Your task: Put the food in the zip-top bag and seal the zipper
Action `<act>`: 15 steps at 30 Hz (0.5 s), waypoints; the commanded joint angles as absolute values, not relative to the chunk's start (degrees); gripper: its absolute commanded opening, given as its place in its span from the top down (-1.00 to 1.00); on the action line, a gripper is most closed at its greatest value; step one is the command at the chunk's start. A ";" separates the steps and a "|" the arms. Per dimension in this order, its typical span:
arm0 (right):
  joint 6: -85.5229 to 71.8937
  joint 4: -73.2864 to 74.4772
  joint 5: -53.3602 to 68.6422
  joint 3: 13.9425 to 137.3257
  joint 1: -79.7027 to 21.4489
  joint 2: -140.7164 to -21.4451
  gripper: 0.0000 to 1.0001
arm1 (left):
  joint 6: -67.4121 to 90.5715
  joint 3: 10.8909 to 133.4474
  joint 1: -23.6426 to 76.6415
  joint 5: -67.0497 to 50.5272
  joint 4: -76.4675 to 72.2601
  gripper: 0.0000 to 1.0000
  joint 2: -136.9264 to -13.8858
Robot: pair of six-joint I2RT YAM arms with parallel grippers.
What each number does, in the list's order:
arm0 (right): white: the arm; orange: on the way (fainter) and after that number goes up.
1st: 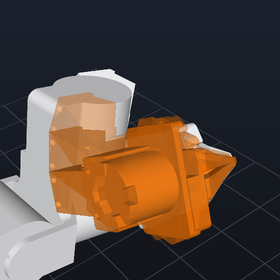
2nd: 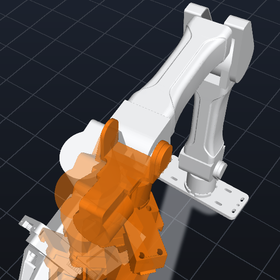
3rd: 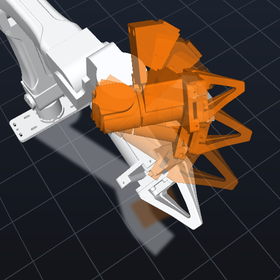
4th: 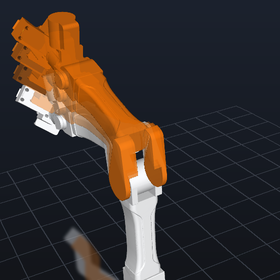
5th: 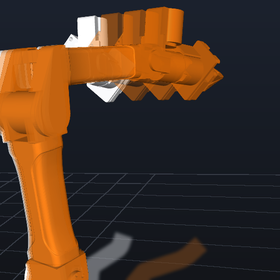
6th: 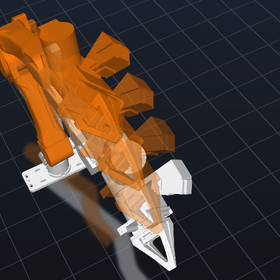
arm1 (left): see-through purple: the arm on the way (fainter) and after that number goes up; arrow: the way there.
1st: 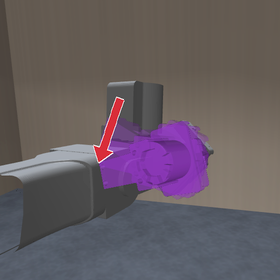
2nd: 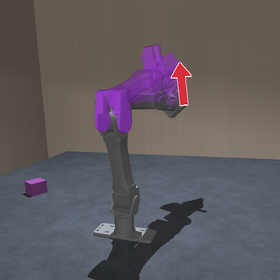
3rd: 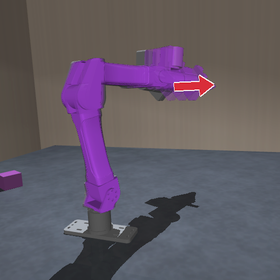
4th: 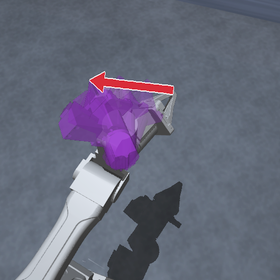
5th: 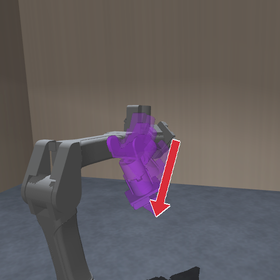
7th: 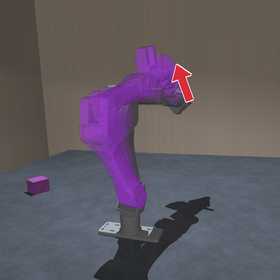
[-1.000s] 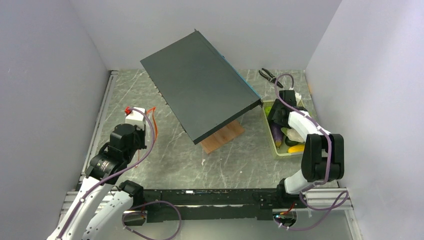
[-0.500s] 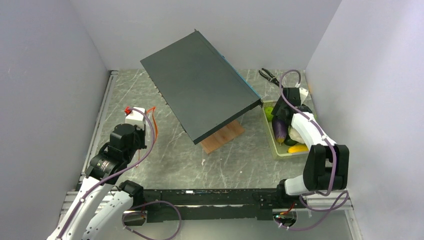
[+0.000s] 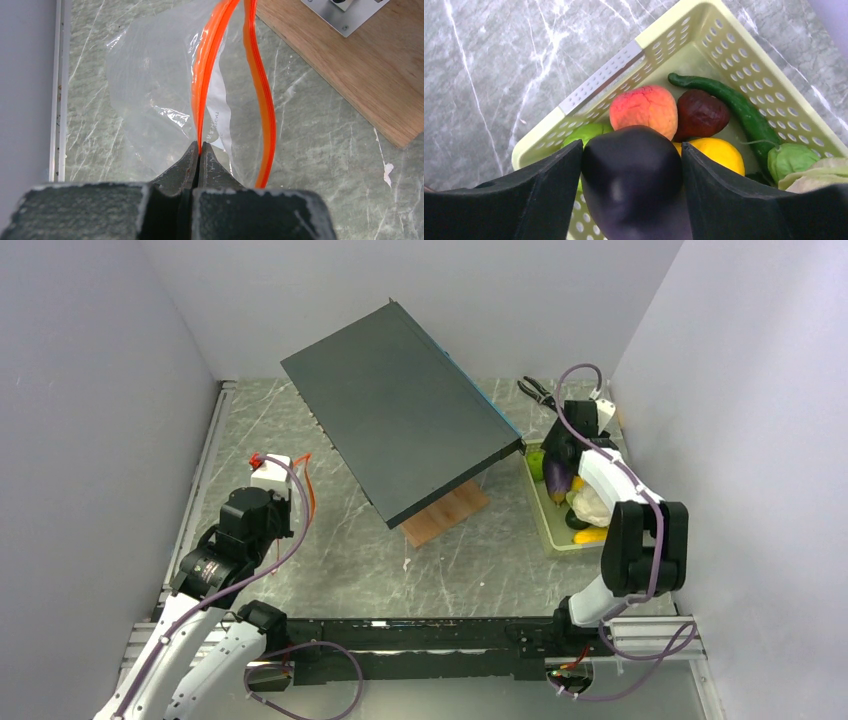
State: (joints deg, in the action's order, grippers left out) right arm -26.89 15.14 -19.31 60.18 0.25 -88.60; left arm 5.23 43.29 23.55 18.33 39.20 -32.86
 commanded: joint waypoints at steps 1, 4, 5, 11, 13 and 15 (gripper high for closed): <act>-25.92 17.67 -18.19 64.84 0.41 -91.40 -0.54 | 5.31 42.97 23.37 18.55 36.74 1.00 -33.11; -24.63 21.52 -16.99 65.91 0.36 -91.59 -0.80 | 5.36 42.85 23.38 18.47 36.70 1.00 -32.79; -24.20 22.61 -16.61 65.95 0.29 -91.06 -0.85 | 5.36 42.89 23.38 18.46 36.59 1.00 -32.75; -22.88 27.03 -16.88 64.92 0.19 -86.23 -0.99 | 5.36 42.98 23.38 18.08 36.65 1.00 -32.64; -23.62 28.51 -18.22 63.62 -1.29 -82.93 -0.99 | 5.36 42.91 23.38 18.11 36.67 1.00 -32.40; -24.47 28.55 -18.17 61.34 -2.00 -79.13 -0.99 | 5.27 42.89 23.38 18.02 36.66 1.00 -32.28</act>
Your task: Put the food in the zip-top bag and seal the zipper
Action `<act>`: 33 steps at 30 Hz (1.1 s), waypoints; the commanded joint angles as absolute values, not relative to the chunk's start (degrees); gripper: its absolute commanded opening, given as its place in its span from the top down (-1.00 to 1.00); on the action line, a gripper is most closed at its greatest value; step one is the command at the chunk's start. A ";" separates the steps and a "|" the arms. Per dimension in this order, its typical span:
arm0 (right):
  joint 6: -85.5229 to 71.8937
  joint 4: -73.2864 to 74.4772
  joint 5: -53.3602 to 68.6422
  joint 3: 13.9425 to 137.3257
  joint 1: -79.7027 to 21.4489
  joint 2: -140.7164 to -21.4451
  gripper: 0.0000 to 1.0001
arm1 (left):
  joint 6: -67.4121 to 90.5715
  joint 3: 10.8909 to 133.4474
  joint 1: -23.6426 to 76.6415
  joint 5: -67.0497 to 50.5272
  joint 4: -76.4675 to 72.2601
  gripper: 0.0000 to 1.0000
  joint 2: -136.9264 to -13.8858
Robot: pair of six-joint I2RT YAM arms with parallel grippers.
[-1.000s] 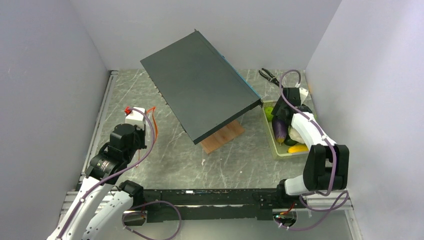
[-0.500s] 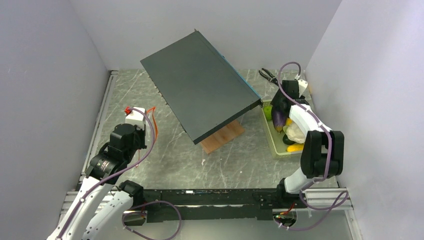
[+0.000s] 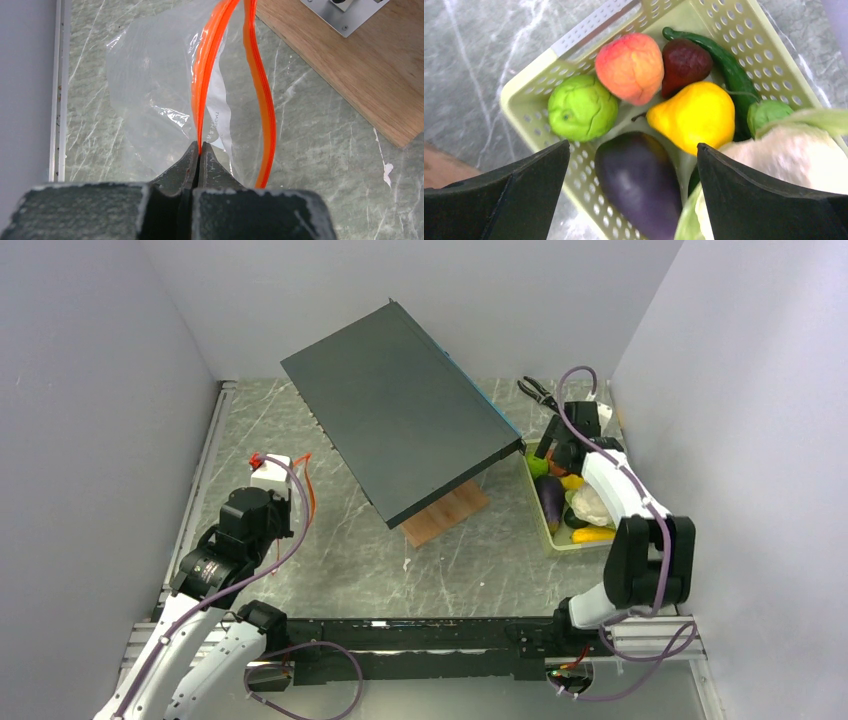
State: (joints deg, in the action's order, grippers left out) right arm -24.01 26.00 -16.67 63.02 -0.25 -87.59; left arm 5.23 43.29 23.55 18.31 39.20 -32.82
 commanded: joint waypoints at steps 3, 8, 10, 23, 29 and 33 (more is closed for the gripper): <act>-26.82 28.92 -15.78 57.83 -2.07 -73.93 -0.89 | 5.30 42.85 23.33 17.66 36.57 1.00 -32.31; -25.66 28.25 -14.36 52.52 -2.22 -70.36 -0.46 | 5.36 42.92 23.37 17.54 36.66 1.00 -32.17; -24.85 29.26 -15.62 52.32 -2.28 -71.33 -0.28 | 5.35 42.89 23.38 17.51 36.66 1.00 -32.06; -25.69 28.15 -12.31 49.96 -1.88 -78.50 -0.30 | 5.45 42.97 23.38 17.63 36.96 1.00 -31.80; -25.80 25.66 -11.41 48.19 -1.80 -80.98 -0.57 | 5.37 42.89 23.38 17.41 36.77 1.00 -31.65; -25.71 24.17 -11.66 48.14 -1.68 -84.12 -0.65 | 5.36 42.89 23.38 17.22 36.73 1.00 -31.77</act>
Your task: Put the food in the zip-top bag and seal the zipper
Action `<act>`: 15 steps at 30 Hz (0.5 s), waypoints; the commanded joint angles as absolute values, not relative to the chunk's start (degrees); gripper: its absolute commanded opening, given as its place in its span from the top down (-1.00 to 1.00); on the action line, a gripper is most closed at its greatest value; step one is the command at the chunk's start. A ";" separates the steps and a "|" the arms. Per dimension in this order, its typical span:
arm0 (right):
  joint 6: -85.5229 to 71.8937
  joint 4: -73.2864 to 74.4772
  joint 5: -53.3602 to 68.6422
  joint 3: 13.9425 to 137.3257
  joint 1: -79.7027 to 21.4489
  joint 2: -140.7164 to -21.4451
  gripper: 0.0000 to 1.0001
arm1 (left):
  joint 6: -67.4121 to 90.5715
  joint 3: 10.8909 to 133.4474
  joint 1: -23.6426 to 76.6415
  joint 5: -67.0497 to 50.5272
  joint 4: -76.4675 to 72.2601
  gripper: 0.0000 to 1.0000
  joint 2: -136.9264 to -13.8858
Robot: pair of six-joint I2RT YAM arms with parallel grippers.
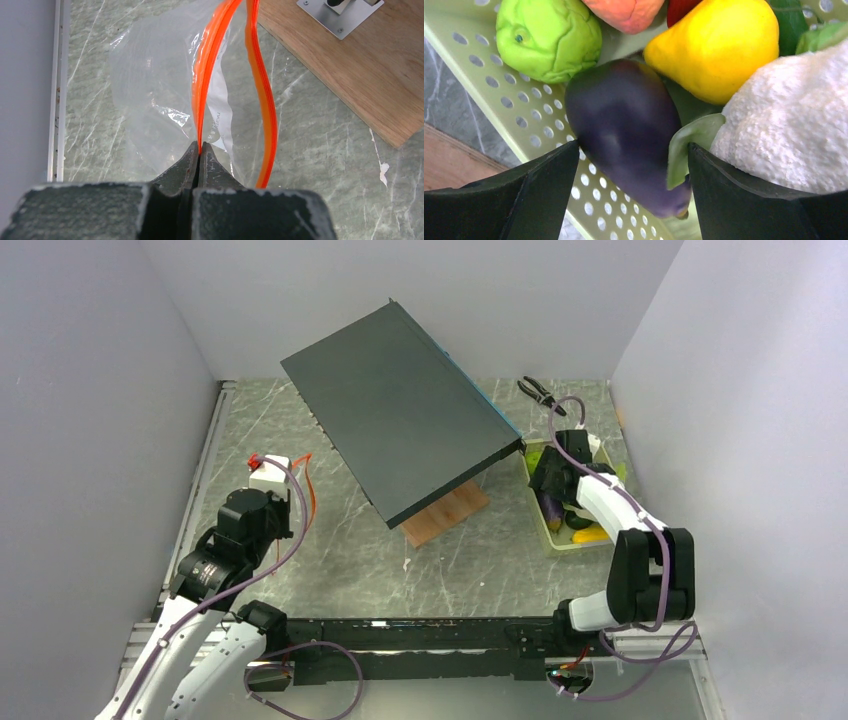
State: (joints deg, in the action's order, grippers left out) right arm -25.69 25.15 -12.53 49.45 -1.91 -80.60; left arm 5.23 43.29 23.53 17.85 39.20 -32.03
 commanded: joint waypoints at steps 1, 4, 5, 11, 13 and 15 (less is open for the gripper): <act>-25.67 23.73 -11.43 48.10 -1.64 -85.05 -0.65 | 5.34 42.97 23.38 17.23 36.76 1.00 -31.79; -25.39 22.53 -11.33 47.85 -1.67 -87.07 -0.68 | 5.33 42.89 23.38 17.23 36.68 1.00 -31.72; -25.01 22.04 -11.29 47.77 -1.69 -87.45 -0.68 | 5.28 42.88 23.38 17.29 36.70 1.00 -31.61; -24.98 21.26 -11.31 47.78 -1.69 -89.88 -0.71 | 5.31 42.85 23.37 17.16 36.67 1.00 -32.04; -25.12 20.80 -10.66 47.31 -1.67 -90.18 -0.73 | 5.28 42.89 23.38 17.17 36.59 1.00 -32.02; -24.95 21.32 -10.57 47.48 -1.70 -90.16 -0.75 | 5.26 42.85 23.38 17.23 36.65 1.00 -32.04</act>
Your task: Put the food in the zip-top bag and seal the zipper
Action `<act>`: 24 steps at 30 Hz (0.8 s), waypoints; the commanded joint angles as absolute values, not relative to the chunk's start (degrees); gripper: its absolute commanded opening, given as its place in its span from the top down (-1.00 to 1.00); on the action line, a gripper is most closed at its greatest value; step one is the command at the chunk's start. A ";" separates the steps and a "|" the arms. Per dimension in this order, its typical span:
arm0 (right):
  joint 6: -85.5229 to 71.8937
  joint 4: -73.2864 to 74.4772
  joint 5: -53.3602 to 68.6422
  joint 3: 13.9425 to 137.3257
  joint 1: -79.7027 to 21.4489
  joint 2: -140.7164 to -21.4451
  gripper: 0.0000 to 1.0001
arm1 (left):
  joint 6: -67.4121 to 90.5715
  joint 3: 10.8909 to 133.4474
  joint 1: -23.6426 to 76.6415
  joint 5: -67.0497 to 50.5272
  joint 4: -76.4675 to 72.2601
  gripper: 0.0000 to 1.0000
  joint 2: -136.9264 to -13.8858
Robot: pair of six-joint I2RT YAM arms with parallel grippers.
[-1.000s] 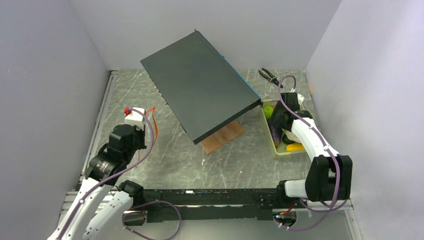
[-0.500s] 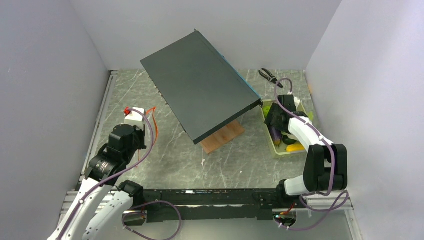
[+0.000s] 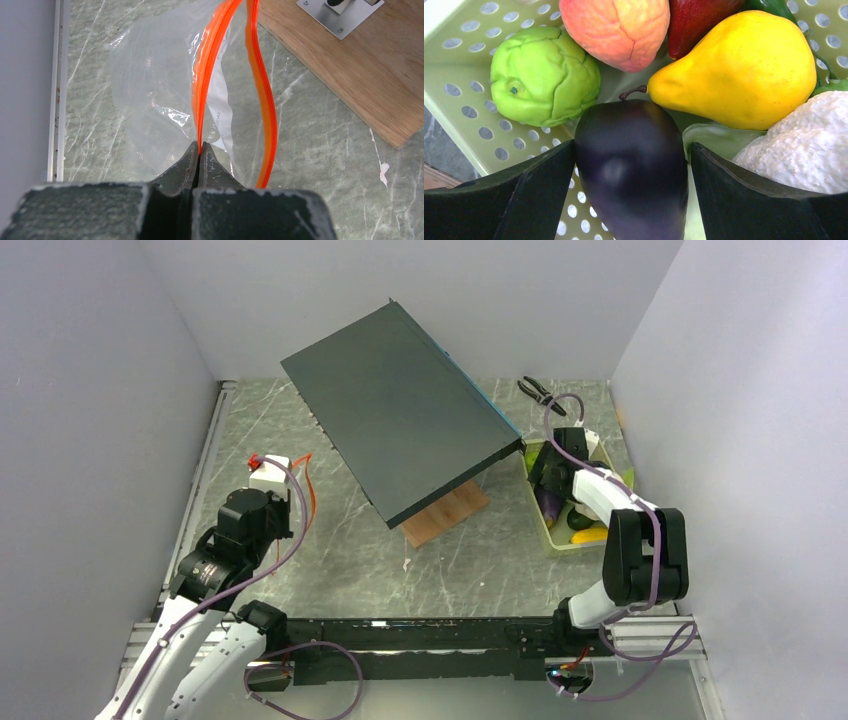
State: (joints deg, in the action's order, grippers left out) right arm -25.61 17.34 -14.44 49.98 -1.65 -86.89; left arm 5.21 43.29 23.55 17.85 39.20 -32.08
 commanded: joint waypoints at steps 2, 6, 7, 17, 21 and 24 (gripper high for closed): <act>-24.17 22.40 -10.82 48.13 -1.68 -88.66 -0.79 | 5.27 42.79 23.38 17.24 36.59 1.00 -32.09; -25.04 27.40 -13.04 50.11 -1.90 -81.92 -0.85 | 5.36 42.97 23.38 17.22 36.81 1.00 -32.45; -25.41 28.44 -12.48 50.18 -1.90 -79.87 -0.87 | 5.36 43.05 23.38 17.25 36.88 1.00 -32.56; -29.23 32.74 -13.62 45.88 -1.78 -67.81 -0.87 | 5.23 42.89 23.38 16.68 36.54 1.00 -32.20; -29.88 31.61 -12.57 42.87 -1.76 -64.54 -0.68 | 5.27 42.97 23.37 16.44 36.56 1.00 -32.44; -29.69 32.92 -12.69 43.83 -1.83 -62.12 -0.50 | 5.27 42.89 23.36 16.60 36.57 1.00 -32.19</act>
State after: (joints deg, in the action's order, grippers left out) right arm -28.77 31.83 -12.88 42.76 -1.91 -65.67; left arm 5.21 43.29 23.55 17.41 39.20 -32.25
